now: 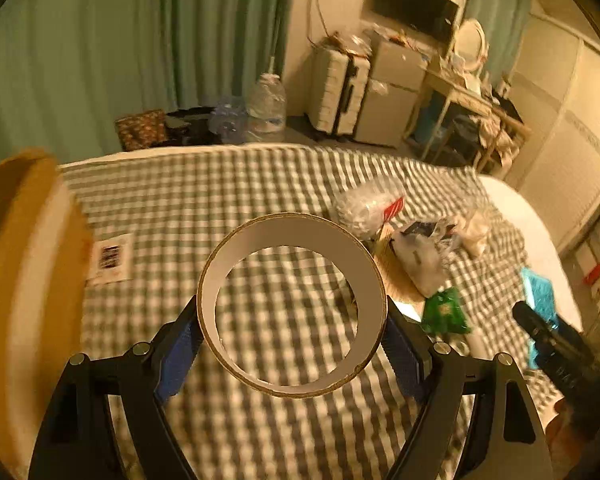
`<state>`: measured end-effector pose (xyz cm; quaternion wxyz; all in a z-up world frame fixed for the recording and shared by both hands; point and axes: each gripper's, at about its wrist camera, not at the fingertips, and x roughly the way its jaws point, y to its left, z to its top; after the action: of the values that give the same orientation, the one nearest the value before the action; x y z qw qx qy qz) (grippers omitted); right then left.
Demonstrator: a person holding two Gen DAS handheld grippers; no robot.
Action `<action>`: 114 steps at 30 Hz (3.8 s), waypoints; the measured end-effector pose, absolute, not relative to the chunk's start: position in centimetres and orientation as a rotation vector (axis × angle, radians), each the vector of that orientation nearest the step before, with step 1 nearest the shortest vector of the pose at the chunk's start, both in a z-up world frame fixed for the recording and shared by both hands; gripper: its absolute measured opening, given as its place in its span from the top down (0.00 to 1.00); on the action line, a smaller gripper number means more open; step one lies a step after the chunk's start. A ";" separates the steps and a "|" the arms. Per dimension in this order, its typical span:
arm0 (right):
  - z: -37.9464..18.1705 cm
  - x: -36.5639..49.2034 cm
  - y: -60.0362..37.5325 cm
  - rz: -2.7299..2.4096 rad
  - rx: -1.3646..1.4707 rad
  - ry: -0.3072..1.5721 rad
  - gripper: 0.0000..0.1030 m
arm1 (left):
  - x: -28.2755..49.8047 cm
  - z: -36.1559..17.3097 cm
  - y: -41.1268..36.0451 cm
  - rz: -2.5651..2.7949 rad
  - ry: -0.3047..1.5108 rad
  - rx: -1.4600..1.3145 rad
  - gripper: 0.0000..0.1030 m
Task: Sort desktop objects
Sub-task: 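Carry the tape roll and blister pack over the cardboard box, then open both tools to drop the tape roll and blister pack into the box, then move both open tools back over the remaining items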
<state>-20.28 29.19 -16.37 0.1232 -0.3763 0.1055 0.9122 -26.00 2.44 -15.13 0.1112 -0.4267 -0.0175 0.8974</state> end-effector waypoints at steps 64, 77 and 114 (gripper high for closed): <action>-5.4 -20.2 -11.6 3.347 -1.195 -0.086 0.33 | -16.3 -10.2 -28.6 3.039 -0.172 -1.245 0.18; -6.2 -22.8 -12.8 3.355 -1.170 0.052 0.08 | -15.9 -12.3 -27.2 2.957 -0.135 -1.191 0.02; -15.6 -16.0 25.6 2.806 -1.044 0.243 0.08 | -18.0 -17.6 -4.2 2.923 0.004 -1.269 0.00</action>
<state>-16.04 25.61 -15.58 0.0690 -0.3469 0.0808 0.9319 -17.98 -4.18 -17.58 -0.0223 -0.3983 0.0013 0.9170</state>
